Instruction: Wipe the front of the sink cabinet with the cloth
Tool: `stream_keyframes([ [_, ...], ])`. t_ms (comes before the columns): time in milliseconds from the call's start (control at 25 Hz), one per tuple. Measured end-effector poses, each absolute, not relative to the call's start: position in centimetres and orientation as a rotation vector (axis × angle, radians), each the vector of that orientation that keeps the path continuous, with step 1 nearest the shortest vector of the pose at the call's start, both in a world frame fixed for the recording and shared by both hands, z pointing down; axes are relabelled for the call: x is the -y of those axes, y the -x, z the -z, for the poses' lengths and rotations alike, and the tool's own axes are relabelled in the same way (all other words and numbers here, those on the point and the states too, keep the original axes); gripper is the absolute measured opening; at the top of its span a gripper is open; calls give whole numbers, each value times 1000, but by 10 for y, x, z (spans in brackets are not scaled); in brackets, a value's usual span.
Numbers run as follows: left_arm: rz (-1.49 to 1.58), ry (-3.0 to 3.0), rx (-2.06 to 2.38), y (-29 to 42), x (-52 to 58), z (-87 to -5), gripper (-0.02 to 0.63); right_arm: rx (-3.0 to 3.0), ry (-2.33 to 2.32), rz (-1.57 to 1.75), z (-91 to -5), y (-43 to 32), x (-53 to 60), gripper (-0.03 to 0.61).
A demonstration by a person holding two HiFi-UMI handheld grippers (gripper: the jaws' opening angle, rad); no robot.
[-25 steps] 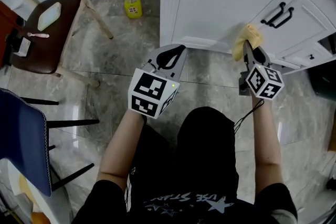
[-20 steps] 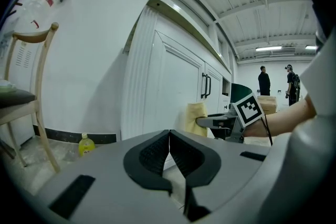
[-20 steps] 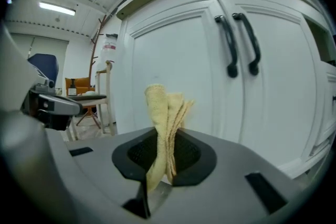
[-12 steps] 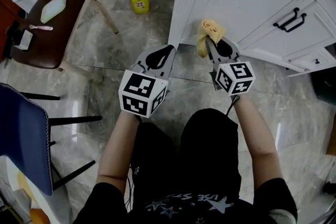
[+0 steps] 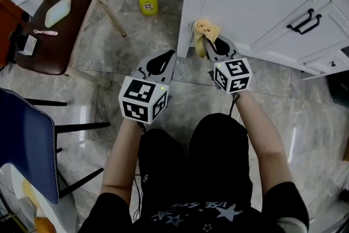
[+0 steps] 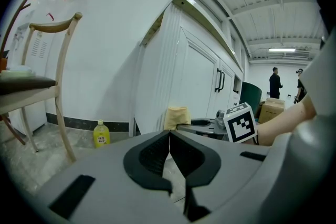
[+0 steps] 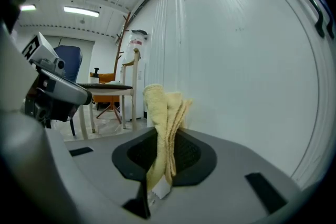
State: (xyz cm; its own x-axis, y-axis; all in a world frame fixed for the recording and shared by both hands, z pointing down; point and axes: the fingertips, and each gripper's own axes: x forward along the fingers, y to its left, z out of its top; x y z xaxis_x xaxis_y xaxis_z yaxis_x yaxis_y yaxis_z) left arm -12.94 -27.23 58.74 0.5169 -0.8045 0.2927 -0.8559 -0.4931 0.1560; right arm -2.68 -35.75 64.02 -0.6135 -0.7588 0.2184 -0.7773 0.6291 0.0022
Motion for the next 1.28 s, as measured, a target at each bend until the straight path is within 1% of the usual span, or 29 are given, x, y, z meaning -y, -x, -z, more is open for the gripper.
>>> stream_keyframes([
  [240,-287,-2486,1374,113,271,-591,18,2631,-1301,-111,-644,7,360,63],
  [480,-323,-2509,1325,82,270,-594,18,2579,-1385,-150,-655,-37,358,63],
  [760,-357,-2561,1249,34,271,-593,18,2507,-1539,-173,-660,-106,357,63],
  [1080,-379,-2606,1168,-14,270,-598,18,2371,-1783,-238,-667,-202,355,63],
  [1280,-370,-2613,1141,-32,271,-601,18,2312,-1862,-256,-672,-238,350,63],
])
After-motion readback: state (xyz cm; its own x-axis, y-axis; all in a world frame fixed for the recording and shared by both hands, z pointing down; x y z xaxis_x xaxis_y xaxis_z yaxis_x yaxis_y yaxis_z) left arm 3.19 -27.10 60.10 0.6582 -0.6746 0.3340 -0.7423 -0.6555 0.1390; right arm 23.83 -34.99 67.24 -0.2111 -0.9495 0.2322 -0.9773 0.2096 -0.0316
